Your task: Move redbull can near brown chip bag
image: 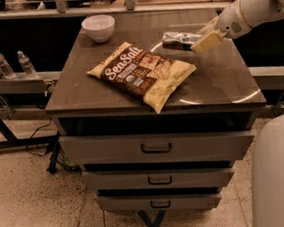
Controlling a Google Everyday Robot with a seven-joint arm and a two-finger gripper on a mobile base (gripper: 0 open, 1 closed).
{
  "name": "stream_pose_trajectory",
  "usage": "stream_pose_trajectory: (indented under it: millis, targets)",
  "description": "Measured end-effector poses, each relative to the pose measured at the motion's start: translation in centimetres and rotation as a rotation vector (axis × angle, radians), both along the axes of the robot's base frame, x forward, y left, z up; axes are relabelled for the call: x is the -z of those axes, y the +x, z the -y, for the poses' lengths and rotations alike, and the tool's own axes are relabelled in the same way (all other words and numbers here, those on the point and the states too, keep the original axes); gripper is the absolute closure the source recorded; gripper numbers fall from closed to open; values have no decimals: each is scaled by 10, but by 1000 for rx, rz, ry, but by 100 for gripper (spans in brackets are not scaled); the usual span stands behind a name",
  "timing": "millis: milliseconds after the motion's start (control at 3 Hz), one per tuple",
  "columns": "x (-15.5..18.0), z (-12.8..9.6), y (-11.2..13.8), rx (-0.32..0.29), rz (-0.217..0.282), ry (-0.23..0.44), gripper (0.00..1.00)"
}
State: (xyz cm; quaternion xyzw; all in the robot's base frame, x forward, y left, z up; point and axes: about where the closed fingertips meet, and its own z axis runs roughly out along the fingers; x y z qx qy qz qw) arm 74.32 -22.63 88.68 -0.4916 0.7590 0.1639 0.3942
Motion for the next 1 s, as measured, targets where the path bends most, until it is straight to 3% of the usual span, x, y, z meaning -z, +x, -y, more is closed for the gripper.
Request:
stream_pose_trajectory:
  millis: [333, 667, 1000]
  targets:
    - [6, -19, -36, -201, 17, -114, 82]
    - [15, -27, -54, -310, 30, -202, 59]
    - [26, -33, -63, -398, 39, -279, 28]
